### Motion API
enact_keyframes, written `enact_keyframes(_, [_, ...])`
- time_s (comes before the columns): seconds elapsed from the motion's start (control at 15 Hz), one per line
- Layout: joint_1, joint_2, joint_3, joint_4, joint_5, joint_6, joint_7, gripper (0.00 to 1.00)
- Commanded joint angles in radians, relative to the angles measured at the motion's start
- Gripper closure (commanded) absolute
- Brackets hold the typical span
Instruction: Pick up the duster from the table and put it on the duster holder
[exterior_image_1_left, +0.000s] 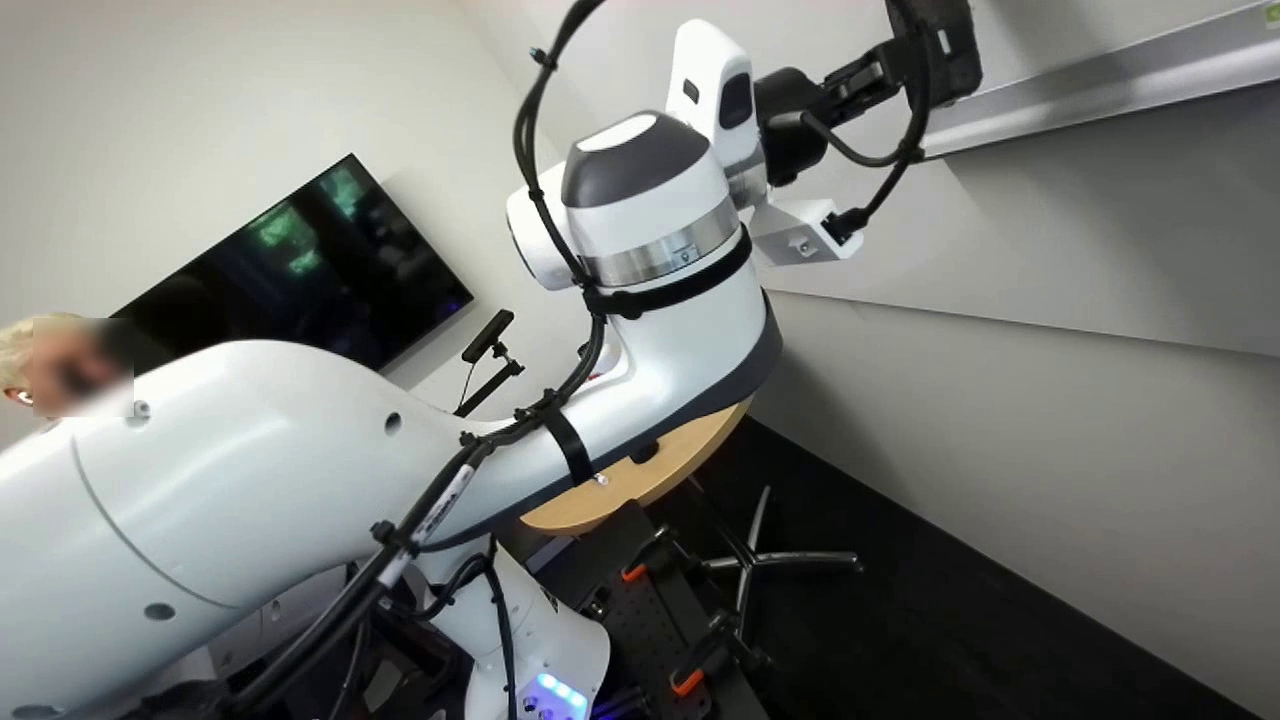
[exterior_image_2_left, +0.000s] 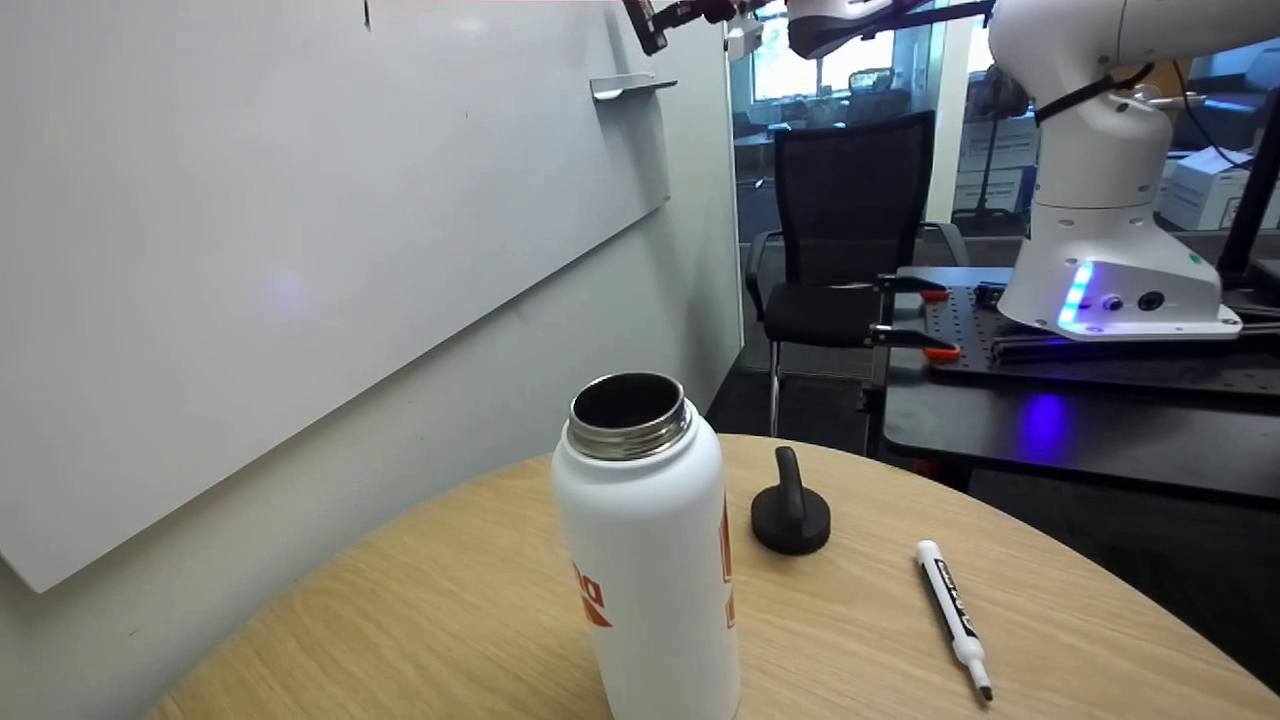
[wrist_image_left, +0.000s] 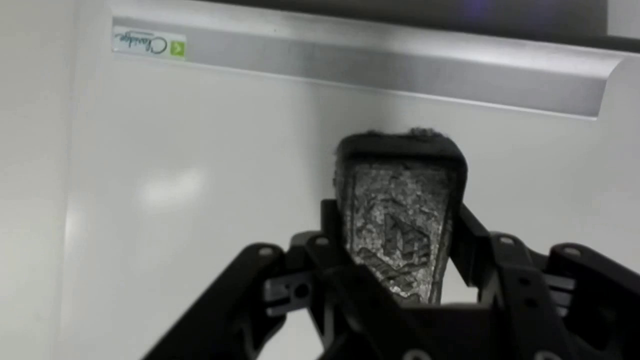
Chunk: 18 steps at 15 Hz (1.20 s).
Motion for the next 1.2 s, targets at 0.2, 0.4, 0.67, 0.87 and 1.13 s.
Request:
enact_keyframes(0.2, [0.054,-0.129,0.034,-0.045,0.066,-0.193,-0.177,0.71])
enact_keyframes(0.4, [0.107,-0.187,0.035,-0.057,-0.003,-0.322,-0.128,0.71])
enact_keyframes(0.67, [0.165,-0.234,0.021,-0.060,-0.088,-0.423,-0.126,0.71])
enact_keyframes(0.87, [0.178,-0.255,0.010,-0.060,-0.080,-0.440,-0.150,0.71])
enact_keyframes(1.13, [0.160,-0.271,0.015,-0.072,-0.046,-0.421,-0.179,0.19])
